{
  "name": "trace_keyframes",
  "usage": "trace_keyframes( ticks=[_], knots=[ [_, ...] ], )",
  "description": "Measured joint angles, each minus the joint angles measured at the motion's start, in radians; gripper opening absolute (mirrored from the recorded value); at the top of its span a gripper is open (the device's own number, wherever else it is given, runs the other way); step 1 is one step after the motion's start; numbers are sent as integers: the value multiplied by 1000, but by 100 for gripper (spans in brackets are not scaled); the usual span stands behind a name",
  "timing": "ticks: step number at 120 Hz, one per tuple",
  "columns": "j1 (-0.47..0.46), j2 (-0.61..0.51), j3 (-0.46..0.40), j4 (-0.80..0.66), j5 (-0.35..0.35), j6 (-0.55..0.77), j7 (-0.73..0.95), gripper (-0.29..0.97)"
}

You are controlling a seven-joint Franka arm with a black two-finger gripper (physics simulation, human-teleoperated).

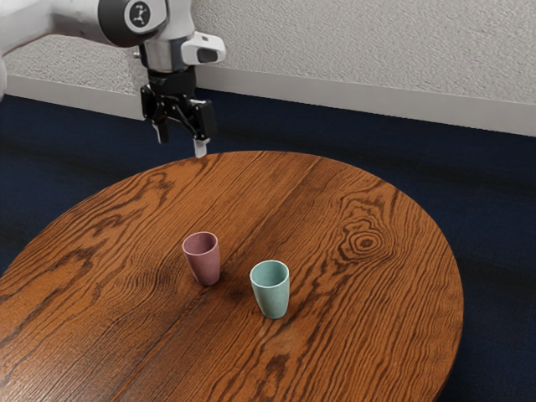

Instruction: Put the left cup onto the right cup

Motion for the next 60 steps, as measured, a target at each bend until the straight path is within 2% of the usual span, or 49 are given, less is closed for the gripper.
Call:
trace_keyframes(
  ticks=[60],
  knots=[
    [12, -11, 0, -38, 14, 17, 3, 68]
  ],
)
